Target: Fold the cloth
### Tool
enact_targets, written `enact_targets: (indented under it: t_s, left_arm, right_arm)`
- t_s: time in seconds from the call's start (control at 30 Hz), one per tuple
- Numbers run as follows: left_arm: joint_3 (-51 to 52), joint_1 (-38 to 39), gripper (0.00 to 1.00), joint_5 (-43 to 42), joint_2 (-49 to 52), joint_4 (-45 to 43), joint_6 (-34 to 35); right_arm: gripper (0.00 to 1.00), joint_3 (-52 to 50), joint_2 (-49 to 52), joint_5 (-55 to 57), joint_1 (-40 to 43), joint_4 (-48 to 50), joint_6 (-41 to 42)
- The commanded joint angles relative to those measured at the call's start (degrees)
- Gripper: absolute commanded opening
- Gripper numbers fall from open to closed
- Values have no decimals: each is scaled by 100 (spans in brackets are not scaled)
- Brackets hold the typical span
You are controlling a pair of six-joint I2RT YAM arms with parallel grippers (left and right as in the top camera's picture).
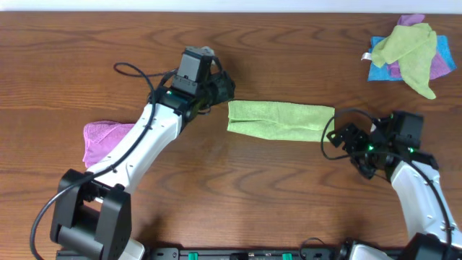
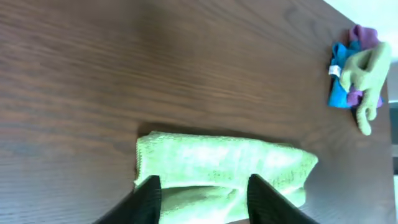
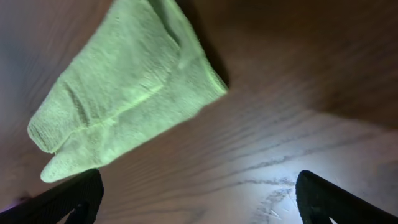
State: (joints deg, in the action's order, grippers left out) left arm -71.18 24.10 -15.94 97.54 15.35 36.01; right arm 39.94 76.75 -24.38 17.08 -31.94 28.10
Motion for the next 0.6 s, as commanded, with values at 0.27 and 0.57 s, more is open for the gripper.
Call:
enact_targets:
  t_s: [0.27,0.57]
  left_arm:
    - [-94,262,6,-17,826,-570,365]
    - [-96,323,6,-61,1471,-706,632]
  right_arm:
    - [99,-518,-35,-306,87,581,326]
    - [99,-675,79,-238,85,1220,625]
